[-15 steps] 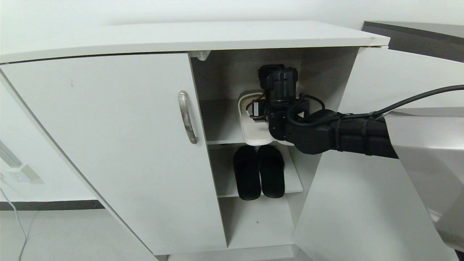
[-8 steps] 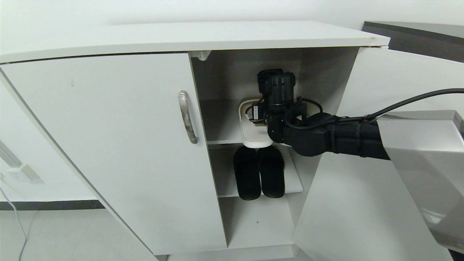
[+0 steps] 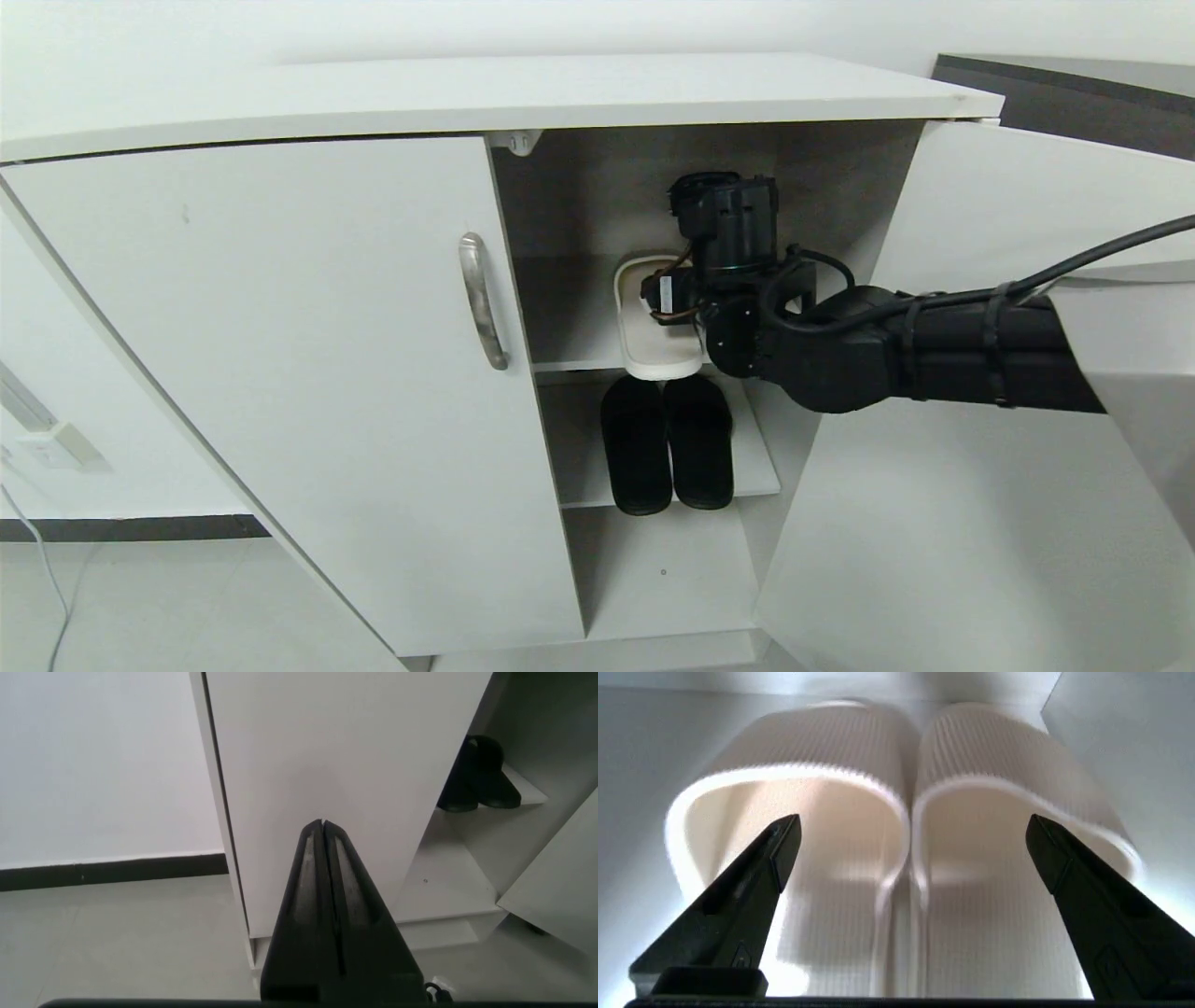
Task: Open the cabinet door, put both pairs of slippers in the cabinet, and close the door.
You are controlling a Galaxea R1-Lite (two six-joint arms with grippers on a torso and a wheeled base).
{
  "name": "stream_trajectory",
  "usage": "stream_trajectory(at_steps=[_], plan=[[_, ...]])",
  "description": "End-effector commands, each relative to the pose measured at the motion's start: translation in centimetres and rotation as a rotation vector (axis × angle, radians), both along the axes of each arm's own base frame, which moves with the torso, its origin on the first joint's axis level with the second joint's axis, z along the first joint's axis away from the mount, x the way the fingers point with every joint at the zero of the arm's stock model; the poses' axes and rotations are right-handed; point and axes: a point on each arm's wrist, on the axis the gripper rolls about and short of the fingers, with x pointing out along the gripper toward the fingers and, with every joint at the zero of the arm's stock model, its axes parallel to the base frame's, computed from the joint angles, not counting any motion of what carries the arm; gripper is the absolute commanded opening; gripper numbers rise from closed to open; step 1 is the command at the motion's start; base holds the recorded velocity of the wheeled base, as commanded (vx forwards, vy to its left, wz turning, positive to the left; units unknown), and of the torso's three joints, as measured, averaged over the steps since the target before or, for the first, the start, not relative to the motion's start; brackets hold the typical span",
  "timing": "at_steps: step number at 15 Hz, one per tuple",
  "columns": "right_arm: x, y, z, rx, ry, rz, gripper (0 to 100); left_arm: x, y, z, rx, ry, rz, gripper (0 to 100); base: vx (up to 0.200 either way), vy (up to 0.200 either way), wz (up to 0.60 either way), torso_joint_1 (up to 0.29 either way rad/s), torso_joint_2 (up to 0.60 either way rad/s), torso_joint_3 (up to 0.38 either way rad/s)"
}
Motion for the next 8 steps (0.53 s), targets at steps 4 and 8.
stream_trajectory(at_steps=[4, 8], plan=[[-7.2, -1.6, 1.8, 0.019, -0.017, 0.092, 100, 0.0, 0.0, 0.0, 0.000, 0.000, 0.000, 0, 0.000, 0.000, 0.00, 0.000, 0.00, 0.000], [-12.9, -3.7, 0.9, 0.030, -0.022, 0.206, 100, 0.0, 0.0, 0.0, 0.001, 0.000, 0.000, 0, 0.000, 0.000, 0.00, 0.000, 0.00, 0.000]])
